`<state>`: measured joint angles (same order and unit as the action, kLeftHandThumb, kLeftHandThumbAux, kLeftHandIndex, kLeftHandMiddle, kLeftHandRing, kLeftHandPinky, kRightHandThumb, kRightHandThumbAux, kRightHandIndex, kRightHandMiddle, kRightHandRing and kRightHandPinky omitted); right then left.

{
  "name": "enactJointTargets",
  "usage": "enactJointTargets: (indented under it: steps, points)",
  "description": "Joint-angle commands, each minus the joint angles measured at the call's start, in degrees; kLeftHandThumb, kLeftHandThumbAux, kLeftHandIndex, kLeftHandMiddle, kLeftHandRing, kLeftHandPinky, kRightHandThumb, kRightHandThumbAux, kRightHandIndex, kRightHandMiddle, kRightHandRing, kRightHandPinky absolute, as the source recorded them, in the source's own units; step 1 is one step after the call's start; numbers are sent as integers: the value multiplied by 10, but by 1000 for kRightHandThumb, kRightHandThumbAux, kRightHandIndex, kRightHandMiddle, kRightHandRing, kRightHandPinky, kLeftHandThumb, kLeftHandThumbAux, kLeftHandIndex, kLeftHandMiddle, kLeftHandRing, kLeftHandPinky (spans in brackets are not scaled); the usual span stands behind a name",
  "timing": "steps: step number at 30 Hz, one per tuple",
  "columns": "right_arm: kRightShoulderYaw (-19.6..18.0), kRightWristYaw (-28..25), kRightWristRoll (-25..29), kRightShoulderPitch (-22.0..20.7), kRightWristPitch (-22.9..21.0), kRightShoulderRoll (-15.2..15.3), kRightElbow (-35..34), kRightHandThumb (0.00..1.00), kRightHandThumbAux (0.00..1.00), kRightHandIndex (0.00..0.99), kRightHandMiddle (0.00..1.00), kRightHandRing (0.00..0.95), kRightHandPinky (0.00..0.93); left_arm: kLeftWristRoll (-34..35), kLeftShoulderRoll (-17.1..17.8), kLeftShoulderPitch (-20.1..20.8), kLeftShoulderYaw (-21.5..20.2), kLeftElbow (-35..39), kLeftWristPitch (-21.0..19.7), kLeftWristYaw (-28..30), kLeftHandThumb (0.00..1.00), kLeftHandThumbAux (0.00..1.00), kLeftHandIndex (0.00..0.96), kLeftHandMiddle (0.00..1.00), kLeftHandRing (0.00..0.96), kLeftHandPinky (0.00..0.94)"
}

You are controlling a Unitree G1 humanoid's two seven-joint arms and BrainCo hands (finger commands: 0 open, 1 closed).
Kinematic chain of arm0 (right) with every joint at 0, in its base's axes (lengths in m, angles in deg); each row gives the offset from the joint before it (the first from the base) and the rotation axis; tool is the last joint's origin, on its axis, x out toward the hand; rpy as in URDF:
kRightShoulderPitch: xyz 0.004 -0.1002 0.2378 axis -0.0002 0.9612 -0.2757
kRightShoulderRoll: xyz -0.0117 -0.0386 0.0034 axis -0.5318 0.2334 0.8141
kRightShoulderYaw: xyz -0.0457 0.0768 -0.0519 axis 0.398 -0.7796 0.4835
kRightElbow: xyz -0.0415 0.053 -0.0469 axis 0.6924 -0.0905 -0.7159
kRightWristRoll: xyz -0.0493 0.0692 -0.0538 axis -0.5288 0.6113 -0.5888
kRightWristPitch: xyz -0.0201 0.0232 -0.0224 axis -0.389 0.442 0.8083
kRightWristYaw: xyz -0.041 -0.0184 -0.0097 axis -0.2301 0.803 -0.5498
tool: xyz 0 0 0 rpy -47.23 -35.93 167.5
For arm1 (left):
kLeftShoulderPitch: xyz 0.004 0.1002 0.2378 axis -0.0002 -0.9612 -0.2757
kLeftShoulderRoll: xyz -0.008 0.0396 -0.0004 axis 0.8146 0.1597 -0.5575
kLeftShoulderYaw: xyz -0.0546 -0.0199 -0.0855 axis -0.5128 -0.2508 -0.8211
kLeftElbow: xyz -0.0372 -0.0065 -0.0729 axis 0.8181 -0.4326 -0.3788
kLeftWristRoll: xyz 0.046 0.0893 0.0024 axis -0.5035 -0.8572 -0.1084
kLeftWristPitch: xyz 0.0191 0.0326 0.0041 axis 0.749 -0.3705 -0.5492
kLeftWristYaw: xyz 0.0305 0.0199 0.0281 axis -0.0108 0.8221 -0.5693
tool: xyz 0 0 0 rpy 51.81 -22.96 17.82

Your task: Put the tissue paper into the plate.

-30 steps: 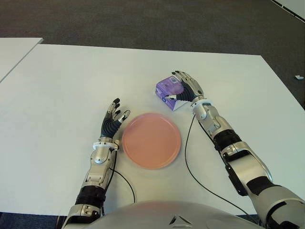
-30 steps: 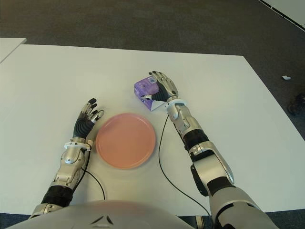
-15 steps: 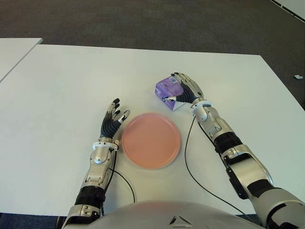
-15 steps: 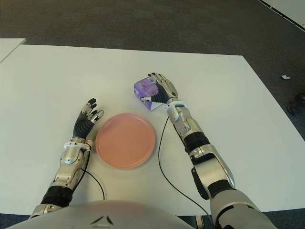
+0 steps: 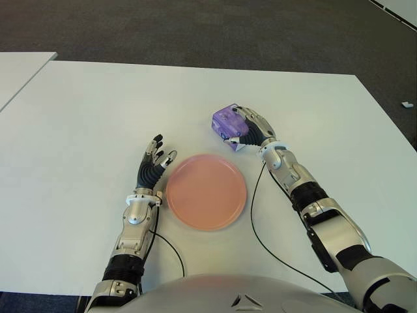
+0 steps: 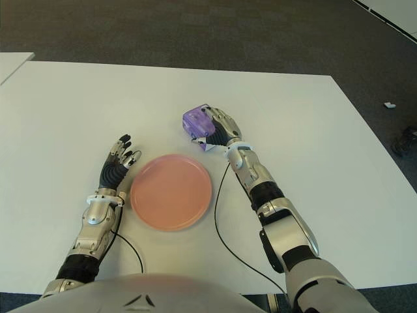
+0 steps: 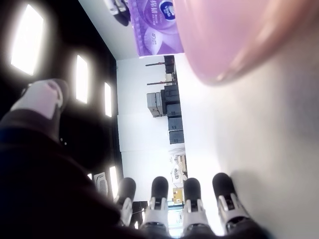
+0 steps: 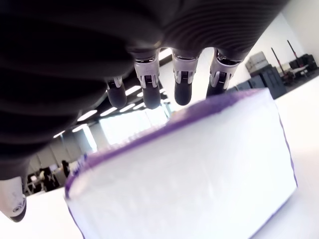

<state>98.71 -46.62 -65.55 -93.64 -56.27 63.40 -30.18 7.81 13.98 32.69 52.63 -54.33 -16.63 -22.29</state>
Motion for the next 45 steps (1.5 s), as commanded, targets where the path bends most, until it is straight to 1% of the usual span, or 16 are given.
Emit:
enactJointTargets:
  steps: [1,3,10,13,23,32,38,45]
  points:
    - [14,12,-6,-22,10,-12,49,76,533,0,29,0,0,-3,-6,-19,-1,-21,-14,-9,0,520,2,0,0,0]
    - [17,18,-6,-28,13,-14,62,78,536,0,33,0,0,-3,-6,-19,-2,-21,-13,-9,0,522,2,0,0,0]
    - [32,36,-7,-59,15,-26,141,84,548,0,39,0,0,-5,-8,-23,-1,-19,-7,-14,0,525,5,0,0,0]
    - [39,43,-10,-75,9,-32,180,85,555,0,42,1,0,-9,-7,-24,0,-20,-2,-18,0,520,1,0,0,0]
    - [52,70,-13,-93,-11,-42,254,76,541,0,47,10,0,-11,-4,-27,4,-18,-2,-19,0,515,0,0,0,0]
    - [53,73,-6,-96,-15,-45,278,72,534,0,48,12,0,-15,-4,-31,4,-18,2,-20,0,507,0,0,0,0]
    - [48,70,2,-89,-27,-51,291,74,530,0,46,7,0,-10,-4,-33,2,-20,6,-17,0,510,0,0,0,0]
    - [58,81,-5,-78,-31,-56,296,64,537,0,46,11,0,-12,-5,-30,0,-20,9,-22,0,509,0,0,0,0]
